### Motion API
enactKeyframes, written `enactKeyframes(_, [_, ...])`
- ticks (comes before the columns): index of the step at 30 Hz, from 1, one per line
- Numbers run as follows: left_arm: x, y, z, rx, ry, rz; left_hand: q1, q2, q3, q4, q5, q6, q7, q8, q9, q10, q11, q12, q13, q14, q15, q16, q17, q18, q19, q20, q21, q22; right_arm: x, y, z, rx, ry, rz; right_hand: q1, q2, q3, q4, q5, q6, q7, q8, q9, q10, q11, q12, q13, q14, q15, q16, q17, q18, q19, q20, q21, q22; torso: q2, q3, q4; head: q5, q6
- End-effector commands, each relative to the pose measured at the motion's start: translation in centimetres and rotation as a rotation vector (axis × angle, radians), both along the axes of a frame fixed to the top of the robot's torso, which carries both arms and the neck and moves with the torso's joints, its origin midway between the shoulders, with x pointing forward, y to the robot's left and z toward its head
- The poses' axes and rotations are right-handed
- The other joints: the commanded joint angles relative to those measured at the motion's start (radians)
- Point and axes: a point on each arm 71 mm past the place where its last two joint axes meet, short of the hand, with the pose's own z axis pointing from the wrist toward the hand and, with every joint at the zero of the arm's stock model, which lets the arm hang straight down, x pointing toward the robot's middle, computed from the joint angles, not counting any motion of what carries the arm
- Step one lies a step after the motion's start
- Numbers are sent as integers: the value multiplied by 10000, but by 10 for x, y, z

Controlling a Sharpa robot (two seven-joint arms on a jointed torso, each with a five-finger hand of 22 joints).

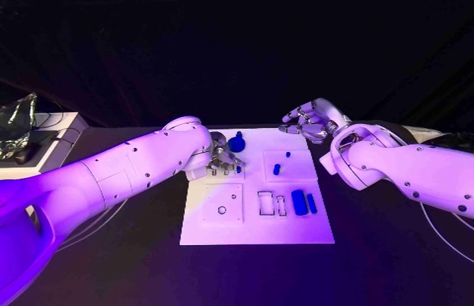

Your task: Assemble the parts on the task board

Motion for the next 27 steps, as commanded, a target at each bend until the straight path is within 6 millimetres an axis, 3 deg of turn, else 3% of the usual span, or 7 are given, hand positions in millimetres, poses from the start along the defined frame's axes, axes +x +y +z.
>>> enactKeyframes(1, [-1,-3,-1,-109,184,-234,121,49,4,-105,-33,33,22,-66,16,-77,27,24,11,-59,22,6,-15,-62,31,21,-40,12,0,2,0,-113,5,160,-82,22,39,37,-9,36,39,-69,13,-17,1,-37,7,31,-39,-51,10,71,497,-44,-30,1369,12,2,-6,-9,-13])
enactKeyframes(4, [-1,-3,-1,-134,213,-239,197,188,-38,-274,-34,20,41,-106,-3,-93,38,17,7,-81,27,-8,-37,-62,14,26,-68,24,0,2,0,-115,9,163,-82,22,39,37,-9,36,39,-69,13,-17,1,-37,7,31,-39,-51,10,71,497,-44,-30,1369,16,4,-6,-19,-17])
enactKeyframes(22, [-2,-5,-5,-309,451,-295,153,234,-74,-303,-34,17,43,-157,-20,-136,48,10,2,-119,42,-9,-71,-52,-28,45,-150,45,0,3,0,-143,-21,200,-82,22,39,37,-9,36,39,-69,13,-17,1,-37,7,31,-39,-51,10,71,497,-44,-30,1369,12,11,7,-19,-83])
enactKeyframes(27, [-2,-4,-6,-328,559,-310,563,599,716,-786,-29,-41,8,-256,-85,-190,8,-6,-8,-157,18,-9,-91,-50,-55,41,-199,58,0,3,0,-146,-30,204,-77,39,28,15,-7,53,39,-99,24,-26,-1,-56,2,31,-43,-58,4,72,496,-47,-47,1365,6,7,3,16,-74])
